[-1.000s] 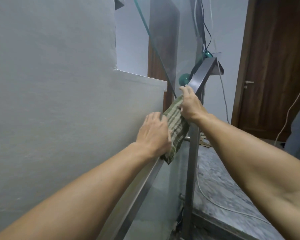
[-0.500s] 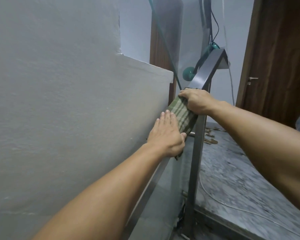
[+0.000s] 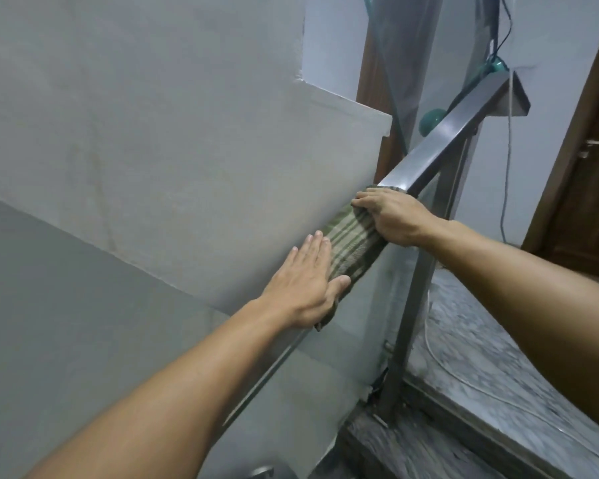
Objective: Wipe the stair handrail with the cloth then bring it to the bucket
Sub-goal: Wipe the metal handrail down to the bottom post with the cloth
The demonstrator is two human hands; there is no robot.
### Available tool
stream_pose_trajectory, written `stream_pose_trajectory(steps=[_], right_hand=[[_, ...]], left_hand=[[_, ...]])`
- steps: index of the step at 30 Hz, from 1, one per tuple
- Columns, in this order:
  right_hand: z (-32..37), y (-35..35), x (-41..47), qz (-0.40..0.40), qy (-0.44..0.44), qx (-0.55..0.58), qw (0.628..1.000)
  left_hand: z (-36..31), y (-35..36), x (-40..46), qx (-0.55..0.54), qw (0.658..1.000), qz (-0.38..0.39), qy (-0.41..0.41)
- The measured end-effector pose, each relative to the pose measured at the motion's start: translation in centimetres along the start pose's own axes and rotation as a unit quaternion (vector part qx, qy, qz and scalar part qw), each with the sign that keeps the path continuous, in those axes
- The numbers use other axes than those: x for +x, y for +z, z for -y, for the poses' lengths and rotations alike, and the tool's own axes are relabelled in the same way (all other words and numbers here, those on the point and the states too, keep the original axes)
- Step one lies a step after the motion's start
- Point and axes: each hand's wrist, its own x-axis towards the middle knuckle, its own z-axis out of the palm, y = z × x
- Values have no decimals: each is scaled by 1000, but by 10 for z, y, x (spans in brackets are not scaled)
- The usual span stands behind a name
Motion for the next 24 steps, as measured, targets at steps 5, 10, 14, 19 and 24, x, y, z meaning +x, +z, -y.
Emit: stream_pose_trajectory(steps=[5,10,14,19,24], right_hand=[[40,7,-31,142,-101,-72,982],[83,31,-67,150,-187,-132,962],[115,48,-90,58,-272,-171,945],[163,72,-106,62,-348,-176,919],[222,93,-123,85,-388,-146,906]], left_hand=[[20,14,-66,14,999,-7,-45],[36,27,-137,15,995,-4,-102],[47,37,-189,11,989,-9,-150],[63,48,-251,12,981,-15,-191],[82,61,-314,19,969,-16,-246]])
